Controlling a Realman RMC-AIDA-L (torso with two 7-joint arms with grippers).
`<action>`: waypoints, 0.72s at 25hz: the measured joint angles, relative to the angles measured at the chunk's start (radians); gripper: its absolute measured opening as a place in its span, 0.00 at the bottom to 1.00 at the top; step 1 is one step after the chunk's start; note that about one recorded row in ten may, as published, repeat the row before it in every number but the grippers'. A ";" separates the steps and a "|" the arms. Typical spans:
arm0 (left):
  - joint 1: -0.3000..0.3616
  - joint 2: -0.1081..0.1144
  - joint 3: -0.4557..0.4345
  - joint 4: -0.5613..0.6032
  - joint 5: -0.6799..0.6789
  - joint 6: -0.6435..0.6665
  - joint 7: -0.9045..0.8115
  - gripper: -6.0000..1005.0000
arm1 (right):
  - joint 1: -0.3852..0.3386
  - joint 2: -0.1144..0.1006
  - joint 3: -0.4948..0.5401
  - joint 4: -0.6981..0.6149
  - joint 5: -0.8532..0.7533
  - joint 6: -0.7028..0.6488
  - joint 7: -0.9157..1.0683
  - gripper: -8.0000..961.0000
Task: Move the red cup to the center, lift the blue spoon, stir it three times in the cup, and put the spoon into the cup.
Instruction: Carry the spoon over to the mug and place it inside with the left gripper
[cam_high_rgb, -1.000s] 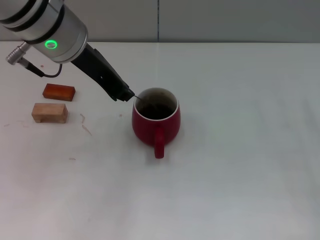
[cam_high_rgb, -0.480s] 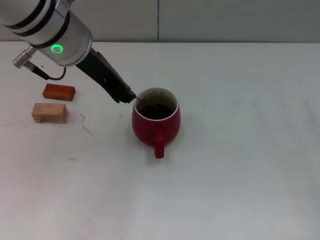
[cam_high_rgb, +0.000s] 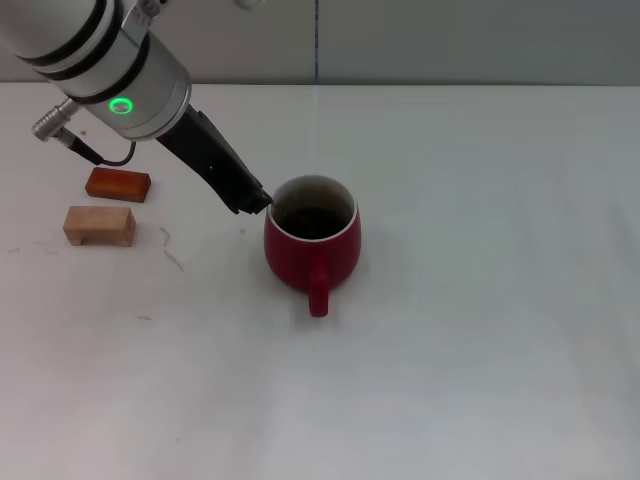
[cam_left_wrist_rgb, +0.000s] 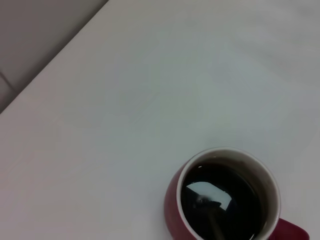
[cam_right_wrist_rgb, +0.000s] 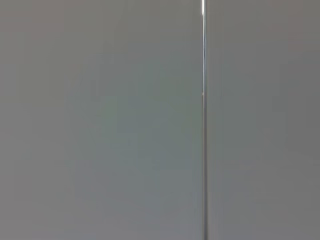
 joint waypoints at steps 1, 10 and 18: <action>0.000 0.000 0.004 0.000 0.011 0.000 0.001 0.17 | 0.000 0.000 0.000 0.000 0.000 0.000 0.000 0.58; 0.004 0.000 0.016 0.012 0.015 0.028 0.003 0.17 | 0.000 0.000 0.000 0.004 0.000 -0.001 0.000 0.59; 0.005 -0.002 0.019 0.017 -0.025 0.035 0.010 0.17 | -0.001 0.000 0.000 0.008 0.000 -0.001 0.000 0.58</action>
